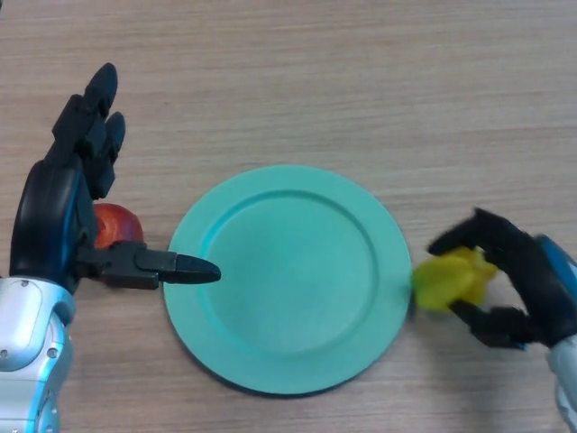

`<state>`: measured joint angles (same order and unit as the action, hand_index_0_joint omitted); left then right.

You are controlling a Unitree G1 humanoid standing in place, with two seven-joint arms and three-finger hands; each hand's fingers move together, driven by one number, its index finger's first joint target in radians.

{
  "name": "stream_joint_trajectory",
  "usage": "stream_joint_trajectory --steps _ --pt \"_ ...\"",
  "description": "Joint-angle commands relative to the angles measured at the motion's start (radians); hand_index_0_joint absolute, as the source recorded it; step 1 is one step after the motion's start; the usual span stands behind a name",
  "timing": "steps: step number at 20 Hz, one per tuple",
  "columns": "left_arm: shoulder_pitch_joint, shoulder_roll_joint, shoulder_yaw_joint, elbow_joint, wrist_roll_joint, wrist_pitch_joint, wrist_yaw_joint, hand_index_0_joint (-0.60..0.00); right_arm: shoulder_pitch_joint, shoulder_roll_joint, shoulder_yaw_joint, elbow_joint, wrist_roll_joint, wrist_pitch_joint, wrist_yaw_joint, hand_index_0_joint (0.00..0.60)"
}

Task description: Pick up the yellow starfruit and place it on the plate

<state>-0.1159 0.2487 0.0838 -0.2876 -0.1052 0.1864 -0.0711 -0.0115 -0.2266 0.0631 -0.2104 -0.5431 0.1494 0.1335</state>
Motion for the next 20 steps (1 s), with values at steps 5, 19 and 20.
stream_joint_trajectory --steps 5,19,20 --pt "-0.032 0.035 0.062 -0.067 -0.042 -0.142 0.012 0.0 -0.171 0.034 0.078 -0.008 0.099 -0.058 -0.043 0.6" --pt "-0.031 0.054 0.087 -0.097 -0.002 -0.104 -0.011 0.0 -0.266 0.037 0.351 0.09 0.343 -0.034 -0.173 0.6" --pt "-0.029 0.054 0.091 -0.098 -0.004 -0.106 -0.012 0.0 -0.265 0.037 0.354 0.102 0.313 -0.028 -0.161 0.6"
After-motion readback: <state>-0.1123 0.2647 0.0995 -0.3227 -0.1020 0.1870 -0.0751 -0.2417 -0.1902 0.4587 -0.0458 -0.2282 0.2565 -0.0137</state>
